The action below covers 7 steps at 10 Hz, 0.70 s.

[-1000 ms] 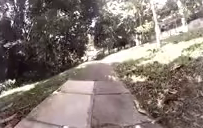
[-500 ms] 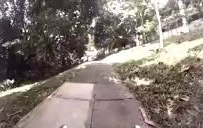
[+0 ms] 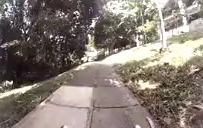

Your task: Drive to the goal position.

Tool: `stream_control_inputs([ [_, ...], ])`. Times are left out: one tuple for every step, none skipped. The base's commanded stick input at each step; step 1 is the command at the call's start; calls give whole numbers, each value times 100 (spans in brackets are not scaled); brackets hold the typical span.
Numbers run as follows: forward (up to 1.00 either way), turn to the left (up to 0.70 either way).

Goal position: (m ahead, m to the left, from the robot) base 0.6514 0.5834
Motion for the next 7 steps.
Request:
stream_control_inputs([
  [45,0],
  [45,0],
  [45,0],
  [45,0],
  [45,0],
  [45,0],
  [45,0],
])
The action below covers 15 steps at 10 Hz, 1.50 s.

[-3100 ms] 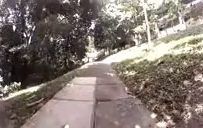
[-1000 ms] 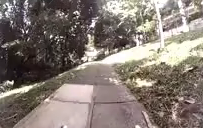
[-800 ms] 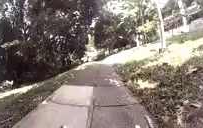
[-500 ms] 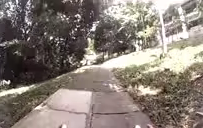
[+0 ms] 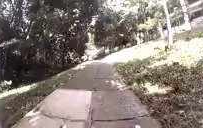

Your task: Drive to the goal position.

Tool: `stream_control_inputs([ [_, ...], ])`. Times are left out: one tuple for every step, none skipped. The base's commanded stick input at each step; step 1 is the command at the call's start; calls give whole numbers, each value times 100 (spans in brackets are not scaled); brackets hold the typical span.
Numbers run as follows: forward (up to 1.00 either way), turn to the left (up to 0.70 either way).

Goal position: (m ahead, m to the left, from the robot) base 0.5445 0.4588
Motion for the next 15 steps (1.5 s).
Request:
stream_control_inputs([
  [45,0],
  [45,0],
  [45,0],
  [45,0],
  [45,0],
  [45,0],
  [45,0],
  [45,0],
  [45,0],
  [45,0],
  [45,0],
  [45,0],
  [45,0],
  [45,0],
  [45,0],
])
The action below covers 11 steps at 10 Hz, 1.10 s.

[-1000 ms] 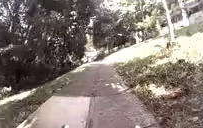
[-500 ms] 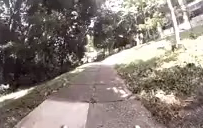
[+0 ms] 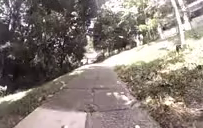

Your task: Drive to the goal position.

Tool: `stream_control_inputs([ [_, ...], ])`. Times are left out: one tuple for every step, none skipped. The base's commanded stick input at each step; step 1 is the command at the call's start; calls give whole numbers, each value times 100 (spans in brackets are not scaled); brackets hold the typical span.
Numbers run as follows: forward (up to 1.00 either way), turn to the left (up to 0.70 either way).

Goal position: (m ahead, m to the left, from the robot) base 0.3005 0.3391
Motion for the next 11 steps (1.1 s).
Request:
stream_control_inputs([
  [45,0],
  [45,0],
  [45,0],
  [45,0],
  [45,0],
  [45,0],
  [45,0],
  [45,0],
  [45,0],
  [45,0],
  [45,0],
])
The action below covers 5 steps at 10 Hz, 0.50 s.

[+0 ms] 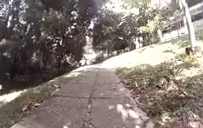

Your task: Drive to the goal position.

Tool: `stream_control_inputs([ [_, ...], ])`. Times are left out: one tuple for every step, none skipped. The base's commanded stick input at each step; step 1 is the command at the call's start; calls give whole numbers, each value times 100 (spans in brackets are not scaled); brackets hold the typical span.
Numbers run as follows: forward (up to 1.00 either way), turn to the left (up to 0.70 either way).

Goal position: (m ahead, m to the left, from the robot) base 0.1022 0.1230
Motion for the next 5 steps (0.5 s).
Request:
stream_control_inputs([
  [45,0],
  [45,0],
  [45,0],
  [45,0],
  [45,0],
])
